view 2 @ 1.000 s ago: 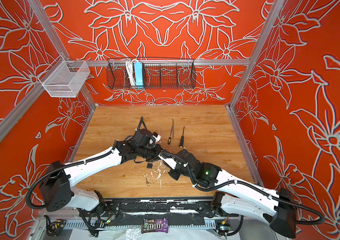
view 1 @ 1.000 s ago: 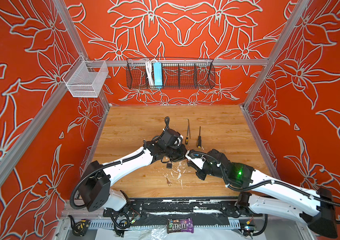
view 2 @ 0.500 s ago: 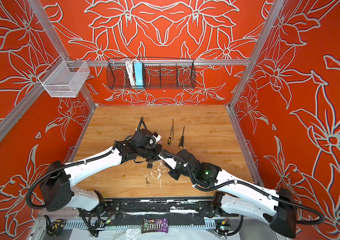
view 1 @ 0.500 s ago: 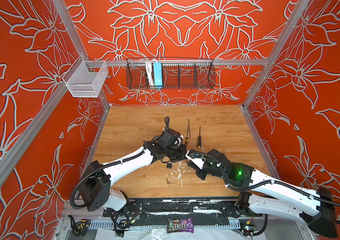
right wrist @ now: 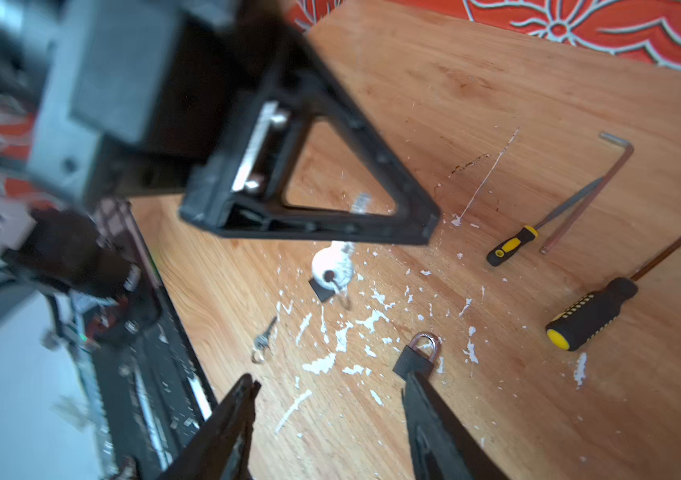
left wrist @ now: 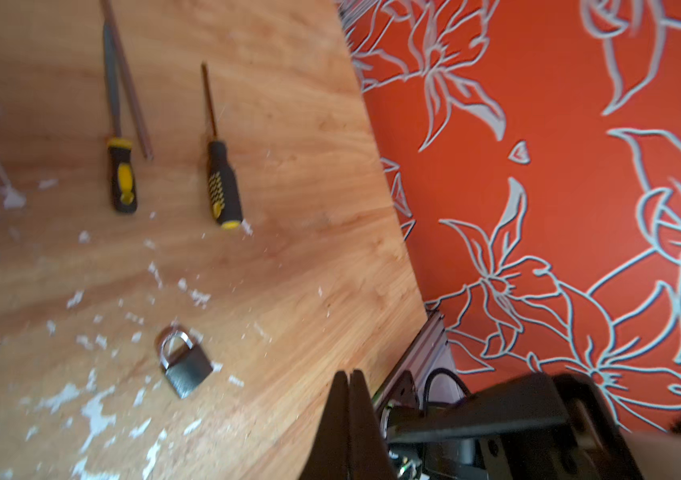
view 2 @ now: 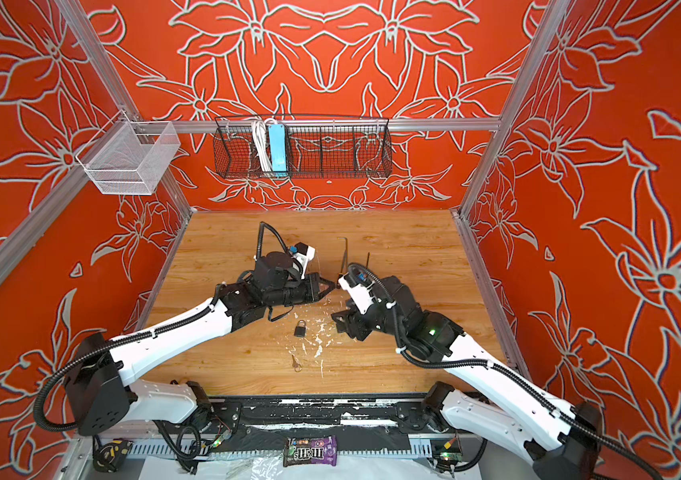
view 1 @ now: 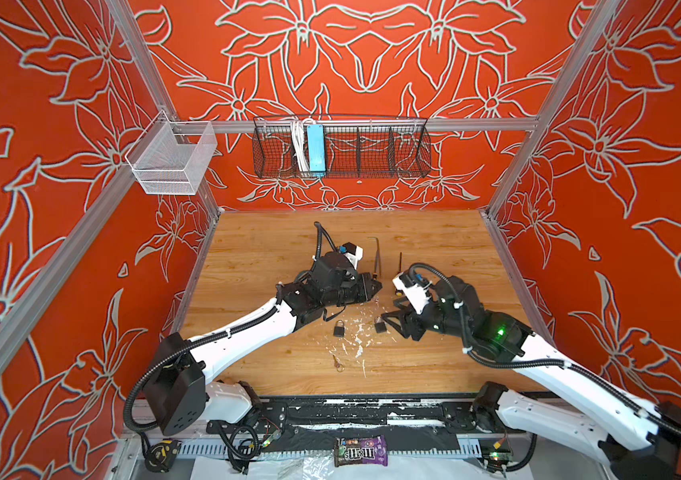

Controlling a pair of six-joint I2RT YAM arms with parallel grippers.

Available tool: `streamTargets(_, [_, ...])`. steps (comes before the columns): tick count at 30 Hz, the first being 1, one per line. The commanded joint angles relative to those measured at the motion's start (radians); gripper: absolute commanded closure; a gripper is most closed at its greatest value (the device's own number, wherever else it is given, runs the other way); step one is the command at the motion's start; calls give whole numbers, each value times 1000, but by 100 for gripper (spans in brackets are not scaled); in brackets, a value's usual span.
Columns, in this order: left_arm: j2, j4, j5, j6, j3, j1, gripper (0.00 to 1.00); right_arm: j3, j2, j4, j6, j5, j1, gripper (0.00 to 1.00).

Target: Unlock with the key

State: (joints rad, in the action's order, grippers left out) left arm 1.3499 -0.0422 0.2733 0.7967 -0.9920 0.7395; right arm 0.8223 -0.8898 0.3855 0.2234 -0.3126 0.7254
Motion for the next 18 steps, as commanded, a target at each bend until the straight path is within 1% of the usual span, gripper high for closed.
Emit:
streamTargets(1, [-13,-219,-14,-41,37,0,100,34,28,-6,172,-228,-71,42])
streamTargets(3, [-9,-284,-4,-46,50,2,100,26,33,-77,266,-313,-132,42])
streamTargets(5, [-5,-336,-4,-54,58,8,100,6,33,-186,375,-401,-193,43])
streamTargets(7, [-2,-378,4,-64,61,16,100,-15,32,-295,453,-452,-225,44])
streamTargets(11, [9,-450,16,-80,61,33,100,-18,13,-348,492,-454,-249,47])
streamTargets(13, [13,-476,19,-86,59,41,100,-48,0,-447,558,-482,-268,49])
streamTargets(14, [15,-478,16,-86,58,42,100,-54,-4,-469,570,-485,-272,50])
streamTargets(18, [14,-504,24,-94,56,44,100,-68,-2,-472,574,-467,-281,52])
